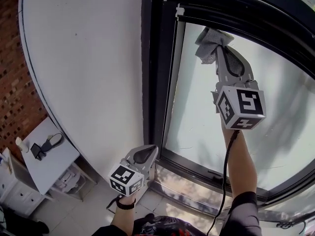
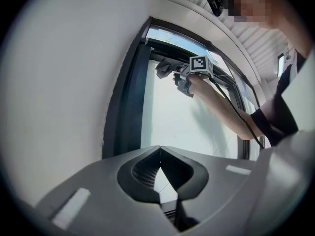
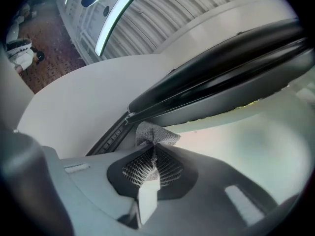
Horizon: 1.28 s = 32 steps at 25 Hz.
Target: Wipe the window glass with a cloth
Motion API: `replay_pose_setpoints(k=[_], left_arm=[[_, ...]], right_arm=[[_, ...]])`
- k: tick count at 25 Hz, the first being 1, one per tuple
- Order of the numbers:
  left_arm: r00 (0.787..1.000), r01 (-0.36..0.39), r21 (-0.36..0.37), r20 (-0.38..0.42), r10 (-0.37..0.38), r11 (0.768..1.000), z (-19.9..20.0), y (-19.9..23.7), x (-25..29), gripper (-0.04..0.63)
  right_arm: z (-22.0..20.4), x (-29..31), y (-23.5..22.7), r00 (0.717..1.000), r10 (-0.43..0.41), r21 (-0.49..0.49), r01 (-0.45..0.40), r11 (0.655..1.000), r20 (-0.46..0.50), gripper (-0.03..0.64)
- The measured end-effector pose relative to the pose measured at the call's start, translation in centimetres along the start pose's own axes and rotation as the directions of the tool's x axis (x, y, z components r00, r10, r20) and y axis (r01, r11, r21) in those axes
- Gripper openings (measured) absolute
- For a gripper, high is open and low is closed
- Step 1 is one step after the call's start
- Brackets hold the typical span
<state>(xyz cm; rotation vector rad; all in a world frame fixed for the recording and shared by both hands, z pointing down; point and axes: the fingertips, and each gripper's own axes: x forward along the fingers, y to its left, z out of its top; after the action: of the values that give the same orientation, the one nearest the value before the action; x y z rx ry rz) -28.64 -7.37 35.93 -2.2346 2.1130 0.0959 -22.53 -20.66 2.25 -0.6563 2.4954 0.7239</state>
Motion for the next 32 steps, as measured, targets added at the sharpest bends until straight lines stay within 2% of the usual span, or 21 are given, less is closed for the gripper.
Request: replay_pose_setpoints(k=[4,8,13,18,22,26,32], left_arm=[[0.994,0.109,0.021,0.019,-0.109,0.994,1.1,-2.7,3.3,0.001],[0.973,0.231,0.029,0.019,-0.232,0.972,1.5,-6.7,6.6,0.001],[0.930,0.368,0.019,0.004,-0.368,0.930,1.1,-12.5,10.2,0.001],[0.865,0.502,0.016,-0.009,-0.502,0.865,0.4,-18.8,12.6,0.001],[0.836,0.549,0.012,-0.012,-0.549,0.836,0.2,-22.2,13.7,0.001],[0.809,0.588,0.009,-0.005,-0.588,0.809,0.3,-25.3,14.6,0.001],[0.786,0.618,-0.004,-0.005,-0.618,0.786,-0.2,-28.8,15.6,0.001]], right_arm=[[0.6,-3.0,-4.2,0.997,-0.076,-0.037,0.075,0.996,-0.012,0.015],[1.0,-7.0,-9.4,0.984,-0.175,-0.087,0.172,0.981,-0.026,0.015],[2.1,-12.8,-15.4,0.958,-0.283,-0.147,0.276,0.950,-0.033,0.015],[3.5,-18.7,-20.6,0.923,-0.383,-0.207,0.369,0.906,-0.032,0.015],[4.3,-22.1,-23.8,0.903,-0.429,-0.217,0.411,0.885,-0.037,0.015],[5.2,-25.0,-26.9,0.879,-0.474,-0.277,0.444,0.852,-0.048,0.015],[6.4,-30.4,-32.6,0.826,-0.560,-0.327,0.515,0.792,-0.057,0.015]])
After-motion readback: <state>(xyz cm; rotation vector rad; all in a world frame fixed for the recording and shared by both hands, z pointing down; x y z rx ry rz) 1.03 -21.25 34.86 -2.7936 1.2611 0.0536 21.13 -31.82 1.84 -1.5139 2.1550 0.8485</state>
